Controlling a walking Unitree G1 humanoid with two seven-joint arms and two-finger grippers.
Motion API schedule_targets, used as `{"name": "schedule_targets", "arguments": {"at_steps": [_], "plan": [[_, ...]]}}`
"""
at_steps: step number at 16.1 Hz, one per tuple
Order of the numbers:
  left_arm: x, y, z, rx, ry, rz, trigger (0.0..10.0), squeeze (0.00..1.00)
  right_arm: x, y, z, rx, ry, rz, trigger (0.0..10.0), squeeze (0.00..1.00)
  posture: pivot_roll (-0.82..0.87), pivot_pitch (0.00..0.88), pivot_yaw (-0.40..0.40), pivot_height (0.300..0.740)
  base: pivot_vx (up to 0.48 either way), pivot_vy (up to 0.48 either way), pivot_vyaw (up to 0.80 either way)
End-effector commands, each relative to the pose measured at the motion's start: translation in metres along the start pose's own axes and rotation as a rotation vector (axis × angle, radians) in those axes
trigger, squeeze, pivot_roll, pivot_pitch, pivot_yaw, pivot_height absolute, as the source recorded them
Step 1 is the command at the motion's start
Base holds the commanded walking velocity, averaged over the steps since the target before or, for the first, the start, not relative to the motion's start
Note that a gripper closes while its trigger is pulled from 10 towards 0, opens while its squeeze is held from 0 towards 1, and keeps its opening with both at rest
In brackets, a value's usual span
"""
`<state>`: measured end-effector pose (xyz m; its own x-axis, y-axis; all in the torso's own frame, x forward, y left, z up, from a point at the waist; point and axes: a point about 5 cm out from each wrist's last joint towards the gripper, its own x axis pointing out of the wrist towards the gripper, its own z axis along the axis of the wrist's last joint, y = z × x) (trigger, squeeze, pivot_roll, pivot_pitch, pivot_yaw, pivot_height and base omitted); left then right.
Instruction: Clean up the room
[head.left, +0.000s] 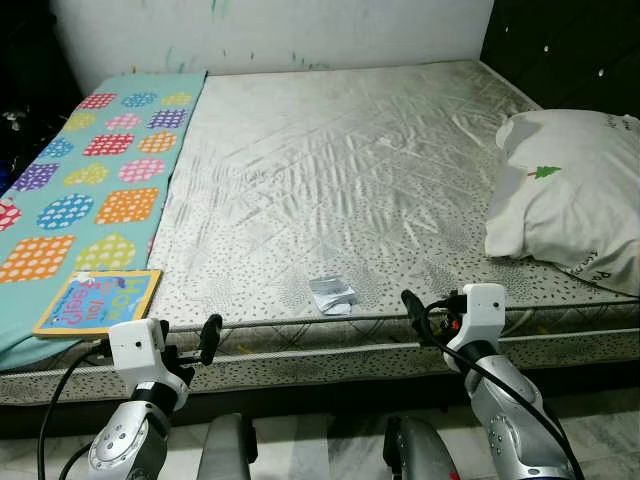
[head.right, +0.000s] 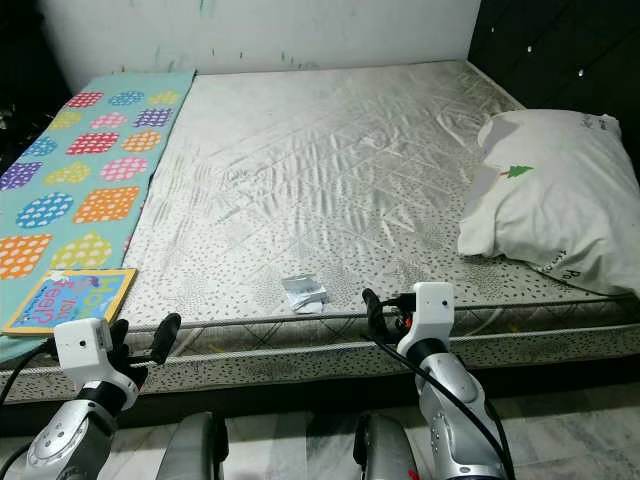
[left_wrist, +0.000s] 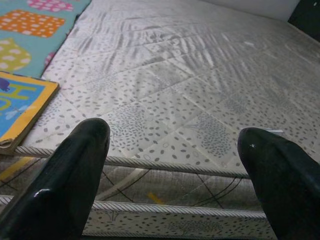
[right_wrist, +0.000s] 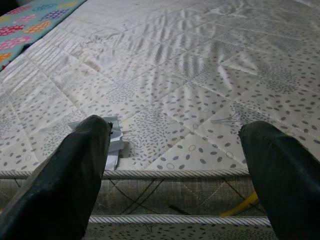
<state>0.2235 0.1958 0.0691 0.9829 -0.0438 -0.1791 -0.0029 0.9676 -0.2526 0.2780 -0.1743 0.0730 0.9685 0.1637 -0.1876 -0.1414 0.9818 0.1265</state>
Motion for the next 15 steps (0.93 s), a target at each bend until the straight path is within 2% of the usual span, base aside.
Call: {"name": "schedule_targets", "arguments": {"at_steps": [1, 3, 8, 11, 15], "plan": [[-0.0001, 0.0005, 0.0055, 0.013, -0.015, -0.011, 10.0, 0.0, 0.0018, 0.003, 0.0015, -0.001, -0.002, 0.01, 10.0, 0.0, -0.06, 0.014, 0.025, 0.58, 0.0, 0.0, 0.0], [0.0, 0.0005, 0.0054, 0.011, -0.011, -0.015, 10.0, 0.0, 0.0016, 0.0029, 0.001, 0.003, -0.001, 0.006, 10.0, 0.0, -0.06, 0.016, 0.024, 0.58, 0.0, 0.0, 0.0], [0.0004, 0.001, 0.0057, 0.014, -0.008, -0.018, 10.0, 0.0, 0.0025, 0.0063, 0.0018, -0.025, -0.01, 0.024, 10.0, 0.0, -0.05, 0.019, 0.026, 0.58, 0.265, 0.0, 0.0], [0.0011, 0.0012, 0.0059, 0.018, -0.007, -0.018, 10.0, 0.0, 0.0028, 0.0079, 0.0011, -0.033, -0.009, 0.024, 10.0, 0.0, -0.05, 0.018, 0.028, 0.58, 0.277, 0.0, 0.8], [0.0026, 0.001, 0.0057, 0.019, -0.004, -0.017, 10.0, 0.0, 0.0037, 0.005, 0.0009, -0.009, -0.007, 0.009, 10.0, 0.0, -0.05, 0.017, 0.028, 0.58, 0.195, 0.0, 0.0]]}}
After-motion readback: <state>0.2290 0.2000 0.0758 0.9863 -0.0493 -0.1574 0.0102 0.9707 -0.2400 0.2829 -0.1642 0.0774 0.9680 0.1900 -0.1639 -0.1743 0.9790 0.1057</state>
